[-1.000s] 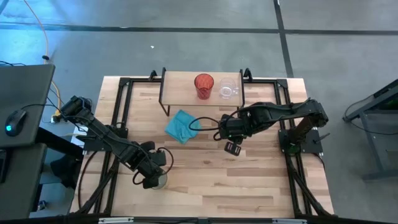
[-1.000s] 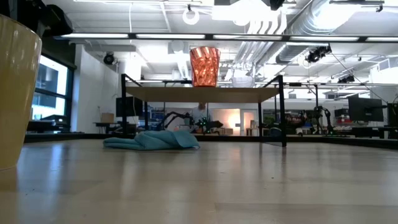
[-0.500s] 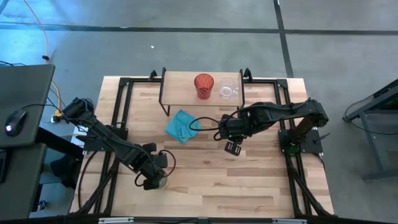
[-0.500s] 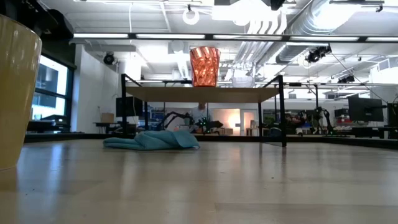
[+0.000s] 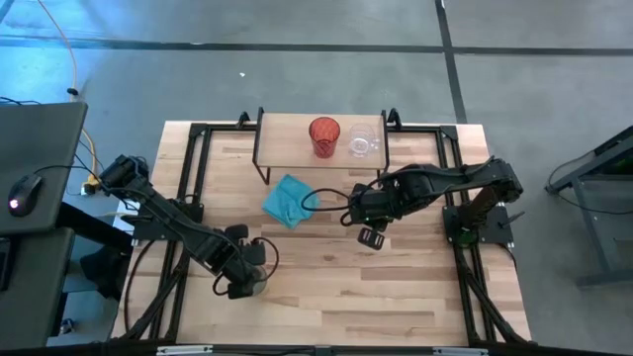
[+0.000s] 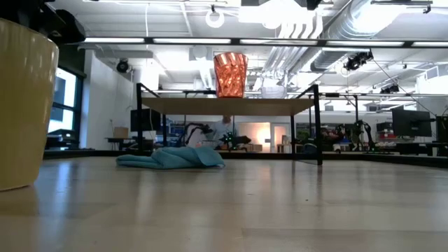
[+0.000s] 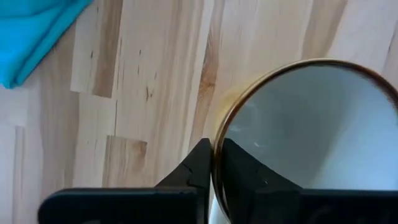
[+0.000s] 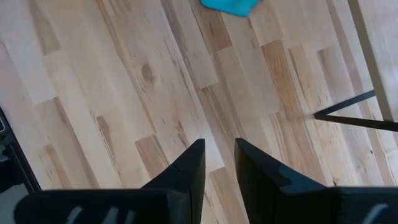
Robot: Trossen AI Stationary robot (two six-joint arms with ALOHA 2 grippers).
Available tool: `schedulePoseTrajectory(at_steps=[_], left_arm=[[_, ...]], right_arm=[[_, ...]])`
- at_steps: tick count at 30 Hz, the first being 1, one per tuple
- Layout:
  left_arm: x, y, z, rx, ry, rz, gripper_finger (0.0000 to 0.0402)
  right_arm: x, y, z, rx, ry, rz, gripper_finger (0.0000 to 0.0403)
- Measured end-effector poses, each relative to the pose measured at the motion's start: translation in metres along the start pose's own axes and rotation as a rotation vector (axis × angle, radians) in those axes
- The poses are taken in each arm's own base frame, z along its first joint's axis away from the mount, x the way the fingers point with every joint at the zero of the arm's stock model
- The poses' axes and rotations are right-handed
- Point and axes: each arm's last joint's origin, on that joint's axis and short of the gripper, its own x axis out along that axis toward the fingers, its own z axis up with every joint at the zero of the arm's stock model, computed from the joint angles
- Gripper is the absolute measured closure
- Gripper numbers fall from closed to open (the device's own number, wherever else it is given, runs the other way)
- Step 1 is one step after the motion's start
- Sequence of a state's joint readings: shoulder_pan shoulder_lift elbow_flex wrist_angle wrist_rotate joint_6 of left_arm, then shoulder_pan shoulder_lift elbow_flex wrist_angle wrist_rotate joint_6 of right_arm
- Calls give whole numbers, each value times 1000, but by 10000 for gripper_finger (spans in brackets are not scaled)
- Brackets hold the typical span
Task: Stack small to large cups/mugs on shelf
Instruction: Put the yellow mug on the shelf
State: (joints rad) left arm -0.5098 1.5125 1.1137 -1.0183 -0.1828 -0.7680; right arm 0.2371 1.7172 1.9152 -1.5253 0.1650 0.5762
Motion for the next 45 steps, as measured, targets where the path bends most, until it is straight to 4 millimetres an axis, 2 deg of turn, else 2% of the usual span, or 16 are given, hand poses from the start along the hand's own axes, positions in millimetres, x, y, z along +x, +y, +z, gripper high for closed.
schedulePoseTrajectory(at_steps=[7,18,31,37,45], left_arm=[[-8,11,12,0,-2,26,397],[-38,42,52,-48,-74,-36,399],[-88,108,95,-104,-167,-1,399],[-107,144,105,-124,-206,39,399],[-120,188,111,-170,-223,94,400]], right_arm=[[0,0,0,3,1,-1,324],[-3,13,-13,-13,29,-5,324],[-11,39,-33,-56,16,35,324],[-13,51,-37,-69,-19,78,324],[-15,59,-42,-31,-33,105,324]])
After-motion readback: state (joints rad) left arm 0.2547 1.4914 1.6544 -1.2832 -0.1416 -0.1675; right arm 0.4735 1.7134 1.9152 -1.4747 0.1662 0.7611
